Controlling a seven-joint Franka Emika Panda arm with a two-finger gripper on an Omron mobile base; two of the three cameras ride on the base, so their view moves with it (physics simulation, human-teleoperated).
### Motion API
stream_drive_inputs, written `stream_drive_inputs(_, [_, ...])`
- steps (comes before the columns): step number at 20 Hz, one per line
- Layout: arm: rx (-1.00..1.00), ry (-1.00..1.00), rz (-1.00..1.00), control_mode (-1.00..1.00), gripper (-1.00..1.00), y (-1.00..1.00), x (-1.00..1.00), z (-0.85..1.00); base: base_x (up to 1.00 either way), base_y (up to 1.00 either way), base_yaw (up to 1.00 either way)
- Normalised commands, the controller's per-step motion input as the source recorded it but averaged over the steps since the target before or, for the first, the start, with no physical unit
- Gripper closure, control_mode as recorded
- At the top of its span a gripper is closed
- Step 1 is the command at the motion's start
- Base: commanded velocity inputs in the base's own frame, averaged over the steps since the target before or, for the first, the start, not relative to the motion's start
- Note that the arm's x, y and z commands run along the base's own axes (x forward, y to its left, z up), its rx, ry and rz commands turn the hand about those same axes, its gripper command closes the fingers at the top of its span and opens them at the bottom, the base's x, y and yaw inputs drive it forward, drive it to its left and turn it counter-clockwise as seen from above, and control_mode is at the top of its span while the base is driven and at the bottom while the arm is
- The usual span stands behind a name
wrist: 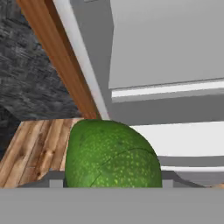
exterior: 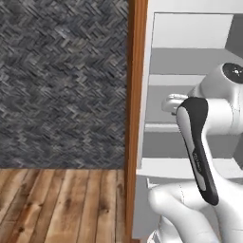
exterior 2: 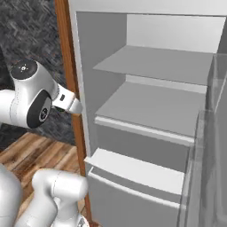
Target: Open the fridge, remove the apple, avocado, and fish, and place them on any counter.
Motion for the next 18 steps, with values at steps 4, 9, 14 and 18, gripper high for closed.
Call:
stream_drive_inputs(4, [0.00, 0.00, 0.00, 1.00, 1.00, 0.00, 0.00, 0.00, -0.04, 0.00, 1.00])
stream_drive_inputs(9, [0.00, 0.00, 0.00, 1.00, 1.00, 0.00, 0.00, 0.00, -0.05, 0.00, 1.00])
stream_drive_inputs(14, [0.00, 0.00, 0.00, 1.00, 1.00, 0.00, 0.00, 0.00, -0.06, 0.00, 1.00])
stream_drive_inputs(18, [0.00, 0.00, 0.00, 1.00, 1.00, 0.00, 0.00, 0.00, -0.06, 0.00, 1.00])
